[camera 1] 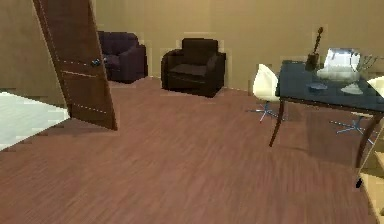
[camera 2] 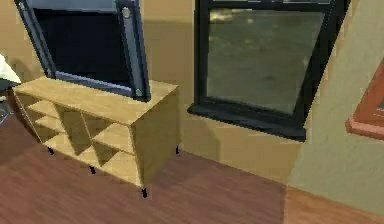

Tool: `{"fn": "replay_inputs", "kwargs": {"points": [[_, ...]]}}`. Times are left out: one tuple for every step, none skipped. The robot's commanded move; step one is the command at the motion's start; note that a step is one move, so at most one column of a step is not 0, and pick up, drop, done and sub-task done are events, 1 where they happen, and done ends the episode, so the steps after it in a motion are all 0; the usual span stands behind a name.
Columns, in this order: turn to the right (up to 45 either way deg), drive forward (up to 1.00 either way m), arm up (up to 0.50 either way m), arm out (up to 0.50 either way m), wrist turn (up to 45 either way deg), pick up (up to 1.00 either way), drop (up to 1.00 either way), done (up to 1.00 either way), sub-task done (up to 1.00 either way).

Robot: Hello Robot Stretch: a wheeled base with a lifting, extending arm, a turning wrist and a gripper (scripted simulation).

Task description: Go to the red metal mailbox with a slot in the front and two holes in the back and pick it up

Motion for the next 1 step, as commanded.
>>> {"fn": "replay_inputs", "kwargs": {"points": [[-30.0,0.00,0.00,0.00,0.0,0.00,0.00,0.00,0.00]]}}
